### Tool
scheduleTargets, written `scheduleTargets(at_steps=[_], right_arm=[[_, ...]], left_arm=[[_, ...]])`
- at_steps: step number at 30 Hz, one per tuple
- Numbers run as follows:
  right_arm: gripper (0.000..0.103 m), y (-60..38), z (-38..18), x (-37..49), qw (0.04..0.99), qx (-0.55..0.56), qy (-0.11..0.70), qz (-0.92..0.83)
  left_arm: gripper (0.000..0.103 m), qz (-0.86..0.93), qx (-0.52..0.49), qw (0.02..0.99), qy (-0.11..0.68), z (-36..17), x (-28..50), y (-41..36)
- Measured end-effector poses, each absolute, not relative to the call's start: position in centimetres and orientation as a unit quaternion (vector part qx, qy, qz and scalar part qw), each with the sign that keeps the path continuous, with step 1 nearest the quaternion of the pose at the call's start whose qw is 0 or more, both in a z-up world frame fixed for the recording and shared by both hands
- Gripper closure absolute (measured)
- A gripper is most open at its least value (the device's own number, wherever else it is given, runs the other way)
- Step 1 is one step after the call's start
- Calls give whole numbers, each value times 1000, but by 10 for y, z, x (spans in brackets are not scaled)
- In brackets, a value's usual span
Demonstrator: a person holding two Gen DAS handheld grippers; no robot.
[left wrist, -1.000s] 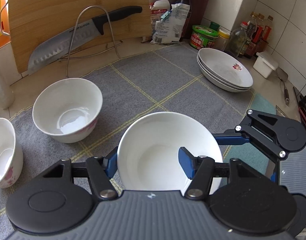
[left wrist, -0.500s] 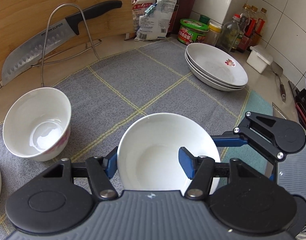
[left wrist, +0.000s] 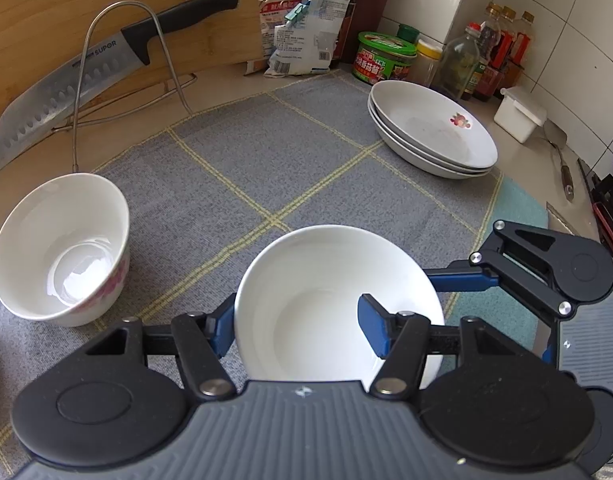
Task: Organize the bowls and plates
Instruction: 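Carry the white bowl with the left gripper and set it on the towel, then open the left gripper and withdraw it from the bowl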
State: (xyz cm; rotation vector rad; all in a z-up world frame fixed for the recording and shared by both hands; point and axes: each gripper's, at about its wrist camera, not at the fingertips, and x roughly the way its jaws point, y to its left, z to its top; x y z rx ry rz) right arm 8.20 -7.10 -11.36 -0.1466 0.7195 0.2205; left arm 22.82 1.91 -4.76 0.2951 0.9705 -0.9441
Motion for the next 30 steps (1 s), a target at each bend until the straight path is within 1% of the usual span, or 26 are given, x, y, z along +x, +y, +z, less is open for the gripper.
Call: scheduleTargets(at_steps=[3, 5, 6, 7, 8, 9, 14, 30], right_arm=[[15, -70, -114, 83, 927, -74, 351, 108], [14, -70, -115, 83, 927, -74, 351, 108], [13, -70, -115, 83, 928, -72, 350, 108], [6, -71, -114, 82, 929, -69, 348, 109], [0, -72, -112, 82, 931, -65, 343, 109], [0, -72, -111, 80, 934, -65, 335, 108], [0, -73, -107, 80, 934, -68, 336, 103], [0, -63, -84, 72, 930, -92, 338, 112]], left_arm=[[41, -435, 136, 770, 447, -48, 228, 20], [38, -437, 137, 769, 446, -49, 227, 20], [32, -438, 137, 770, 444, -49, 227, 20], [28, -438, 139, 772, 440, -48, 226, 20], [19, -437, 141, 776, 433, -46, 224, 20], [14, -435, 143, 781, 425, -44, 222, 21], [11, -430, 145, 792, 408, -36, 220, 27], [10, -388, 137, 846, 339, -1, 198, 74]])
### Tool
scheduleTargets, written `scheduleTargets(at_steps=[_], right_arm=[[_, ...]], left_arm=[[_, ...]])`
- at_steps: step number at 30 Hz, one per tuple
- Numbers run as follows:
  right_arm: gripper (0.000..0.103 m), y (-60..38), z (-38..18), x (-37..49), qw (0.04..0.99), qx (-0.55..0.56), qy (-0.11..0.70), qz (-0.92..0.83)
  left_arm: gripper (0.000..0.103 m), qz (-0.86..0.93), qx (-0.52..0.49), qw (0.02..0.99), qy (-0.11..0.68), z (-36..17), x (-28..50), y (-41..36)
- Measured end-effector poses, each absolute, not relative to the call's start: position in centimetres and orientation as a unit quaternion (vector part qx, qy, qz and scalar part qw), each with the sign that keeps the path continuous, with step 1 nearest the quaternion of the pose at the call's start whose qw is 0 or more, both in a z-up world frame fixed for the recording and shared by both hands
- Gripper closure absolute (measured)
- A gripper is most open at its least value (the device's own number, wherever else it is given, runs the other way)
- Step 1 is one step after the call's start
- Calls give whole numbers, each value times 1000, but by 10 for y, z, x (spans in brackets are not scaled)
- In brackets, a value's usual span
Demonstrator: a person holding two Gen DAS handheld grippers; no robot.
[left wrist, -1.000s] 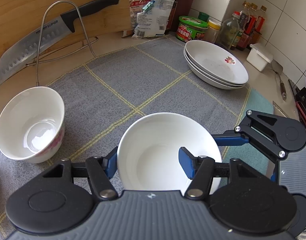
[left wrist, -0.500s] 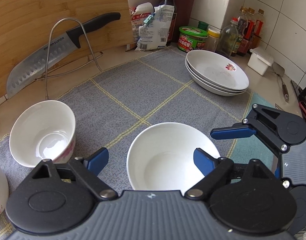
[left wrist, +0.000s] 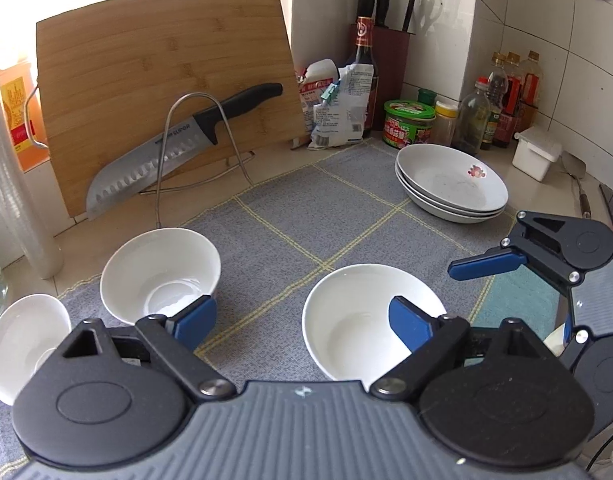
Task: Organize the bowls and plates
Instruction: 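Open the left gripper and withdraw it from the bowl, then move the left gripper to the pink-flowered bowl and close on its rim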
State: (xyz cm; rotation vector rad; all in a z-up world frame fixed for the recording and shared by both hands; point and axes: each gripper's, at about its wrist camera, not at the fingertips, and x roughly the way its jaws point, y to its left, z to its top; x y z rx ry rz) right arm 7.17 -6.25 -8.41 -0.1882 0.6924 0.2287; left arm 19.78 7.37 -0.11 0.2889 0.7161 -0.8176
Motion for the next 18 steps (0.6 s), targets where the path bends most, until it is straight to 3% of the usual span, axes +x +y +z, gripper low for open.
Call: scheduleTargets(at_steps=[18], right_arm=[[0, -40, -68, 111, 927, -120, 320, 155]], left_arm=[[8, -307, 109, 883, 338, 3, 232, 124]])
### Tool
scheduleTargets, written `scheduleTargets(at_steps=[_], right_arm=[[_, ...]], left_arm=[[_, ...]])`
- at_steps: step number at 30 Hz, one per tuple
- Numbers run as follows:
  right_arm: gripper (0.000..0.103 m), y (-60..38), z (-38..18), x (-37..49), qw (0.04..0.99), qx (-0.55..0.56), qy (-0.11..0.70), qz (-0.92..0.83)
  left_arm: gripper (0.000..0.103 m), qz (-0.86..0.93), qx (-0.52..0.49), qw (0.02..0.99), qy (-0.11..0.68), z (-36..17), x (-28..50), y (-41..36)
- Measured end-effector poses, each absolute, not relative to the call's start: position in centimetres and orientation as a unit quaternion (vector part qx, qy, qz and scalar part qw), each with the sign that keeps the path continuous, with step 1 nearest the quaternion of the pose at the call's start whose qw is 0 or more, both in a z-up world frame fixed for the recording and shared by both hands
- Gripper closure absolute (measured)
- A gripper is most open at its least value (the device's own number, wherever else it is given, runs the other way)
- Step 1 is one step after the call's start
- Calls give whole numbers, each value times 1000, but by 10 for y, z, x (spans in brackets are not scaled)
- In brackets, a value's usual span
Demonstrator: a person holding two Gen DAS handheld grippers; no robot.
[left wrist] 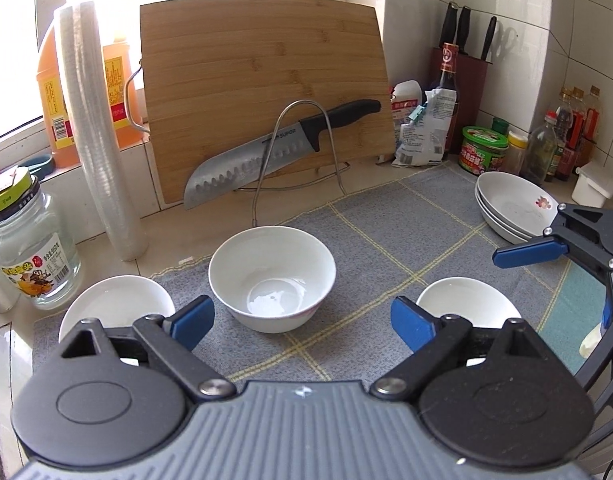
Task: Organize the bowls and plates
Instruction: 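Move the left gripper to the pink-flowered bowl and close on its rim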
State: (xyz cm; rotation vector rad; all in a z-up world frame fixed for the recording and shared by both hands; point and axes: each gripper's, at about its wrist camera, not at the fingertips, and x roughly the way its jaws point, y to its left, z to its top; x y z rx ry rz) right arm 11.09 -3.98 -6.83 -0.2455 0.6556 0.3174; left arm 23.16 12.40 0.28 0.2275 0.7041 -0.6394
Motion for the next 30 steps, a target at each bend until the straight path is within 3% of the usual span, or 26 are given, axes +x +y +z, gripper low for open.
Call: scheduleTargets(at_steps=[22, 30], right_arm=[[0, -21, -90, 213, 900, -141, 357, 206], [0, -13, -100, 240, 887, -152, 377, 221]], left_arm=[[9, -288, 157, 864, 382, -32, 334, 105], [20, -304, 164, 848, 401, -42, 348, 98]])
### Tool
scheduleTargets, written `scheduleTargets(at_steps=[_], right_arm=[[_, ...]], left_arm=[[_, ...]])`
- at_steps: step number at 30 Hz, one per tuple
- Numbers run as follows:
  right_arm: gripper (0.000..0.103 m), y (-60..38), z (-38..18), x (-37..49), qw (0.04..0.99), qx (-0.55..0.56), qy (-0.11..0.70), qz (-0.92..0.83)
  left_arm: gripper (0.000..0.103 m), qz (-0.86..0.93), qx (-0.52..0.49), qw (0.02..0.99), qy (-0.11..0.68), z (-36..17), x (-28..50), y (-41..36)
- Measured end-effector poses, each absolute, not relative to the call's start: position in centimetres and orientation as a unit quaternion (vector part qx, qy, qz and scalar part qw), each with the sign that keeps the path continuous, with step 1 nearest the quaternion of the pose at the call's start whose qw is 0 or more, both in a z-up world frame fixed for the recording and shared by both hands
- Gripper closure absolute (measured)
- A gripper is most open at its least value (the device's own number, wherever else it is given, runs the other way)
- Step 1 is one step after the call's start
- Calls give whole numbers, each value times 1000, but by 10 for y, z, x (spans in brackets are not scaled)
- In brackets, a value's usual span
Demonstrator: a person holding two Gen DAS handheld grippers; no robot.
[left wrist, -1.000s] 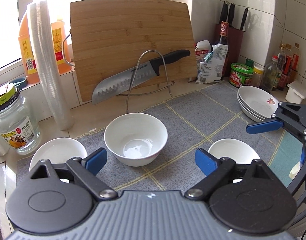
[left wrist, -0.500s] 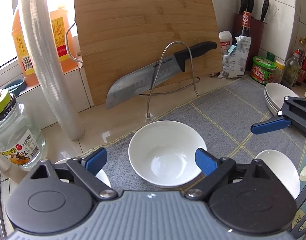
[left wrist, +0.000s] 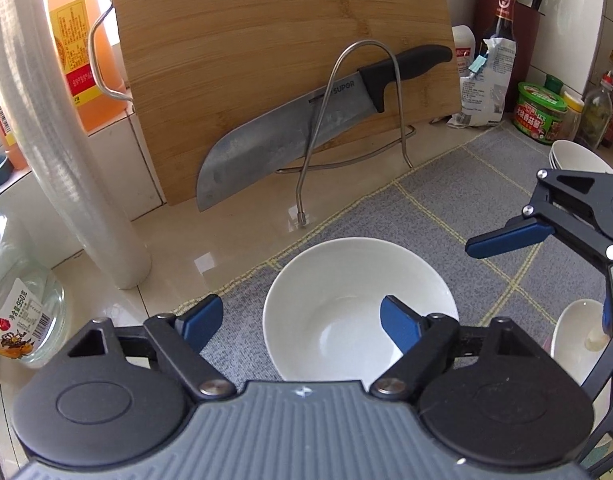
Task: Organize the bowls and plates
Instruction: 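Move the left gripper to the pink-flowered bowl and close on its rim, then lift the pink-flowered bowl with the left gripper over the white bowl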
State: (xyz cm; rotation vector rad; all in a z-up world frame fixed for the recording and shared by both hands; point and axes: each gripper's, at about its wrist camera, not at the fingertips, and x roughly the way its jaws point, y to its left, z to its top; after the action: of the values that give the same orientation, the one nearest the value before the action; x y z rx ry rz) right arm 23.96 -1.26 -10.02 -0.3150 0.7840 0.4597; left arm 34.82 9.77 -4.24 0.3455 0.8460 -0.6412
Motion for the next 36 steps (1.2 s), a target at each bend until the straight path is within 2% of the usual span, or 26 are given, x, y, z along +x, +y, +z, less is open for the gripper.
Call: scheduleTargets(at_steps=[18, 26, 29, 36], right_arm=[[0, -4, -111, 266, 872, -155, 398, 240], [13, -3, -111, 269, 871, -151, 401, 242], [15, -1, -110, 268, 871, -156, 398, 243], [18, 3, -107, 263, 874, -164, 390, 240]], left_arm=[[32, -320, 158, 831, 428, -56, 363, 94], [36, -328, 151, 826, 432, -57, 364, 93], [40, -332, 149, 824, 434, -57, 365, 94], [41, -336, 145, 822, 436, -57, 364, 92]])
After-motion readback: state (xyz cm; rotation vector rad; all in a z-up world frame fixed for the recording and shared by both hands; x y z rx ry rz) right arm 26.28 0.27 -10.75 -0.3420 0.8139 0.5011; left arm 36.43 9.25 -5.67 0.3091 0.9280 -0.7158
